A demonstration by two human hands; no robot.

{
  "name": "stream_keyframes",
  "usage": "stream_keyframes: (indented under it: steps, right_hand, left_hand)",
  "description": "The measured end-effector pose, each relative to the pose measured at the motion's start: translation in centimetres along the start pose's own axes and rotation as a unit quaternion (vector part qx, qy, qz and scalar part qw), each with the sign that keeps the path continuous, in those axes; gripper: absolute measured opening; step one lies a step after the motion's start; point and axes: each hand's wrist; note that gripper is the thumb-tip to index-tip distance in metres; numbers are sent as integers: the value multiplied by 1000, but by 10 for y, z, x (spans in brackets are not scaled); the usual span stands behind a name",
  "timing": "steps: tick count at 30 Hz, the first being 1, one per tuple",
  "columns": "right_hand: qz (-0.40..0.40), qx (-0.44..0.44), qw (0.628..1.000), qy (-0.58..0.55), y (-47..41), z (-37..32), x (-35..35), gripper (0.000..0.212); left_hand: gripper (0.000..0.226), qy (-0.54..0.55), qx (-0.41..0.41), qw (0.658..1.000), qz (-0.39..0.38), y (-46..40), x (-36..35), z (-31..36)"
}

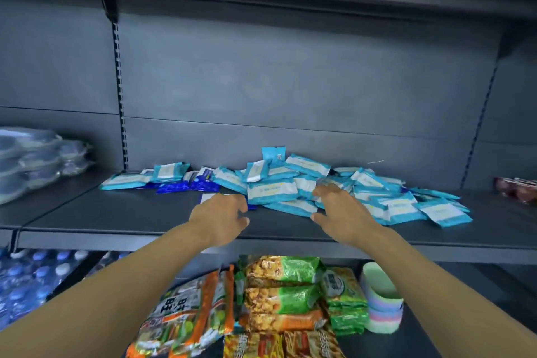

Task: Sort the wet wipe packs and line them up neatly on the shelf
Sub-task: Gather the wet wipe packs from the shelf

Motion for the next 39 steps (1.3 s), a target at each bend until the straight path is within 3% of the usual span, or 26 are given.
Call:
stream_keyframes:
  steps: [7,14,20,26,30,35,39]
  right_hand:
    - [-5,-29,1000,4,-52,5,-24,44]
    - [14,-104,994,-11,-117,26,-49,39]
    - [53,-154,986,-27,-154,57,-66,39]
    - [58,-155,984,-66,-192,74,-74,52]
    - [50,-170,979,-101,-216,78,-83,55]
    - [34,-252,949,-189,-230,83,-88,59]
    - [61,-260,932,-244,-230,84,-91,71]
  left_hand:
    - [34,-22,-16,1000,12,-60,-7,-13]
    - [43,41,-22,999,24,-144,-26,-39]
    - [45,85,8,996,35,-189,-44,-39]
    - [39,117,51,990,54,-227,-56,-38]
    - [49,132,87,986,52,-249,-65,-36]
    - [72,131,144,980,27,-261,-68,-32]
    - [78,232,180,956,5,-260,-64,-33]
Point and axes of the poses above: each hand's wrist, its own y-axis away from the middle knuckle, its own x-axis out of the back of the hand, z = x × y, and after that the axes turned 4 degrees about y, right-handed
